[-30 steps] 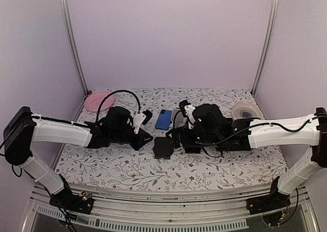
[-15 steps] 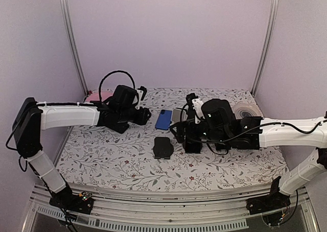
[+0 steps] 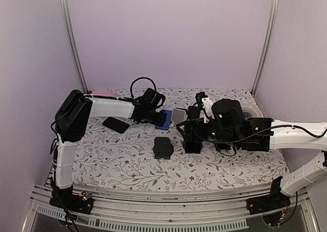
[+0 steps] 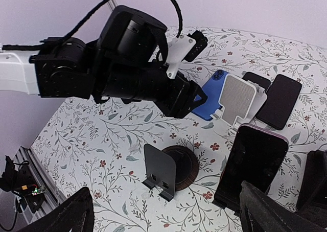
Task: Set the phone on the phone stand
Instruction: Move the phone to the center of the board.
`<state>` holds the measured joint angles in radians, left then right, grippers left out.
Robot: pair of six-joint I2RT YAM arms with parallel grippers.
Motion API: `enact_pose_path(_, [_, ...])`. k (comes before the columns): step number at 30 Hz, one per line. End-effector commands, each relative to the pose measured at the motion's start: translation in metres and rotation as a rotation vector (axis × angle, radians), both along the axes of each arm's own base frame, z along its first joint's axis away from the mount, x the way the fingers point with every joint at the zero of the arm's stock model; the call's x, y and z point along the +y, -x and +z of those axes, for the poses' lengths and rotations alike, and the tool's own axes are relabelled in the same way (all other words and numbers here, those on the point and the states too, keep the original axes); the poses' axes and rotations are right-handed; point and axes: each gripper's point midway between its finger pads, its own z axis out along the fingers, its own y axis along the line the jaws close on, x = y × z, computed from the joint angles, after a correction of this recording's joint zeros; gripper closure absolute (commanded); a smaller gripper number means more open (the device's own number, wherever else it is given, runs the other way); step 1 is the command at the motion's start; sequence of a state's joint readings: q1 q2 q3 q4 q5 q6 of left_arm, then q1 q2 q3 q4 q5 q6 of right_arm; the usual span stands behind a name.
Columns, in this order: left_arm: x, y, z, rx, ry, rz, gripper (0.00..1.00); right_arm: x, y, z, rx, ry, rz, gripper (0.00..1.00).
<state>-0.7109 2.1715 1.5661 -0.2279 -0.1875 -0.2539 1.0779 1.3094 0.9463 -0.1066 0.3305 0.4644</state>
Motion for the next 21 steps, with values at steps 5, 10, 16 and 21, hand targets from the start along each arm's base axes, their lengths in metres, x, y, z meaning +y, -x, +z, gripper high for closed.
enact_pose_path(5, [-0.009, -0.019, -0.028, 0.053, -0.023, -0.007, 0.38, -0.008, 0.001, 0.004, 0.003, -0.022, -0.026, 0.01])
enact_pose_path(10, [-0.018, -0.019, -0.042, 0.081, -0.017, -0.027, 0.31, -0.008, 0.001, 0.002, 0.005, -0.020, -0.025, 0.01])
enact_pose_path(16, [-0.020, -0.016, -0.057, 0.115, -0.034, -0.044, 0.23, -0.007, 0.002, 0.001, 0.007, -0.021, -0.023, 0.01])
enact_pose_path(21, [-0.021, -0.015, -0.067, 0.138, -0.049, -0.051, 0.17, -0.006, 0.002, 0.001, 0.008, -0.023, -0.020, 0.01])
